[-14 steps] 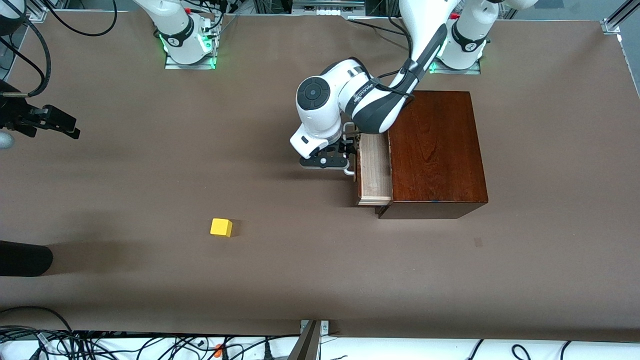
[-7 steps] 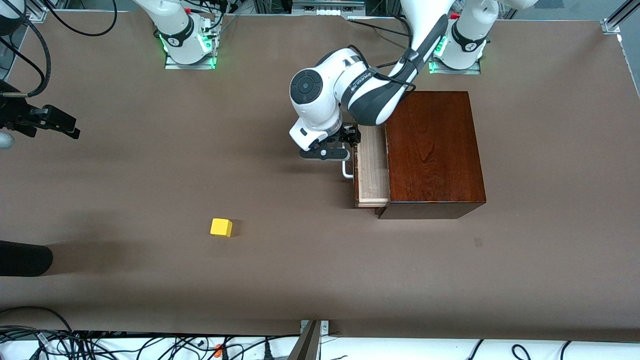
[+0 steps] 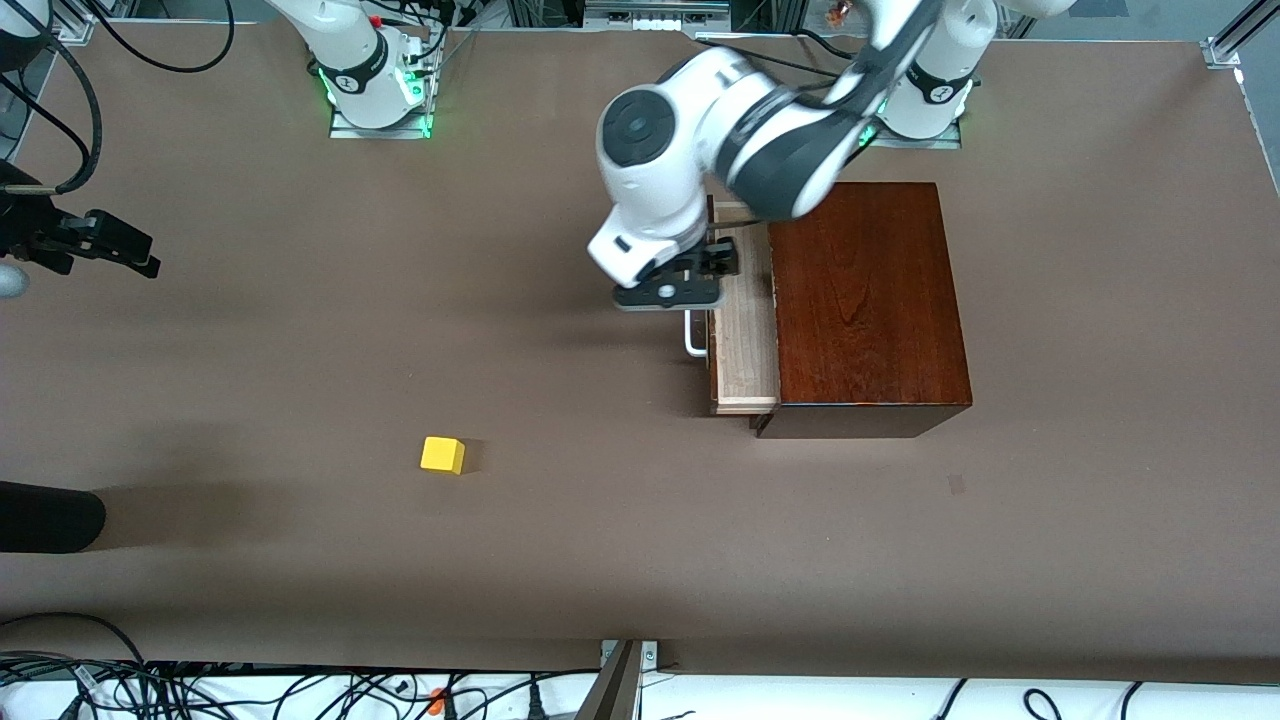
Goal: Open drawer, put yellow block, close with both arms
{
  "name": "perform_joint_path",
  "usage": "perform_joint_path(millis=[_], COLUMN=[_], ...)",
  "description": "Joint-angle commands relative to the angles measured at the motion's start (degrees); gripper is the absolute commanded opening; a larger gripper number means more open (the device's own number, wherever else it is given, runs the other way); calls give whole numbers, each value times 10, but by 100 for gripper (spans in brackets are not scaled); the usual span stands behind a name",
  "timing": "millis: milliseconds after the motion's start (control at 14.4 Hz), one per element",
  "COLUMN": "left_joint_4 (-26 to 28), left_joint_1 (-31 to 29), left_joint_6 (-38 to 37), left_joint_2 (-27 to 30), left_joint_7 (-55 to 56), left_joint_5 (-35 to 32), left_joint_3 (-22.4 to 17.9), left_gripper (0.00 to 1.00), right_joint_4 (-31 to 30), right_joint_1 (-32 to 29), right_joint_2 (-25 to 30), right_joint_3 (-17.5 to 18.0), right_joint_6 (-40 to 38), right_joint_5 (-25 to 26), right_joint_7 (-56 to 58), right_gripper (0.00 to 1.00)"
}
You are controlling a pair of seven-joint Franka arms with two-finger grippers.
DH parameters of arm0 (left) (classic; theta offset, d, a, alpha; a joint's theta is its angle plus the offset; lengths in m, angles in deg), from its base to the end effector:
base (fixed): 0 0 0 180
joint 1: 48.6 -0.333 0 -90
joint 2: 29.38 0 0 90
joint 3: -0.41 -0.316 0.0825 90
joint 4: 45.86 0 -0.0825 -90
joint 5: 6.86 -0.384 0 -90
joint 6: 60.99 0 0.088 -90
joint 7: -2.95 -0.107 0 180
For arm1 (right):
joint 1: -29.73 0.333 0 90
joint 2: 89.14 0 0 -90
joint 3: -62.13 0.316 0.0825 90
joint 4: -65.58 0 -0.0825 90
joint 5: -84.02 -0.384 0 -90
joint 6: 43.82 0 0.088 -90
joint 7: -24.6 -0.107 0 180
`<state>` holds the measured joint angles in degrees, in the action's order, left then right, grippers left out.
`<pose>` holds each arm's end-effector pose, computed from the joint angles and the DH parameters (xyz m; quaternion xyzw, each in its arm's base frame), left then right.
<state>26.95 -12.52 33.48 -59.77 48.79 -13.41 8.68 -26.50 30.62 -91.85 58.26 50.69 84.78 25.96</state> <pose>0.5189 -0.4614 0.4400 -0.9970 -0.0114 0.0381 0.0658 0.5735 -0.0303 0.5875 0.9999 -0.0136 -0.0027 0.0081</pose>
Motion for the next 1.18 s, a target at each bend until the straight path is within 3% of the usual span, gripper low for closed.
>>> perform_joint_path(millis=[0,139,486,625,763,902,1111], left_joint_4=[-9,-9,-9,-7,4,59,178], left_joint_1=[-33,-64,-191,-235,-276,-286,-289], left_joint_6=[-45,-65,-133,-161,-169,-162,-61], left_joint_2=[42,67,116,130,151,191,275], left_joint_7=[-29,-54,-231,-306,-357,-393,-418], left_joint_5=[15,16,44,44,57,70,79], left_joint_3=[4,4,6,7,1,-20,-66], left_gripper=[100,100,100,100,100,100,100], right_joint_4=[1,8,34,84,173,253,263], right_joint_1=[2,37,123,144,158,167,167], right_joint_2=[-15,-38,-93,-150,-231,-300,-358], right_joint_3=[8,27,28,28,28,26,26], right_joint_6=[7,8,64,95,82,67,99], right_joint_5=[-7,-22,-21,-23,-22,-17,-16], right_joint_7=[-2,-54,-222,-247,-275,-298,-307], right_gripper=[100,100,100,100,100,100,100])
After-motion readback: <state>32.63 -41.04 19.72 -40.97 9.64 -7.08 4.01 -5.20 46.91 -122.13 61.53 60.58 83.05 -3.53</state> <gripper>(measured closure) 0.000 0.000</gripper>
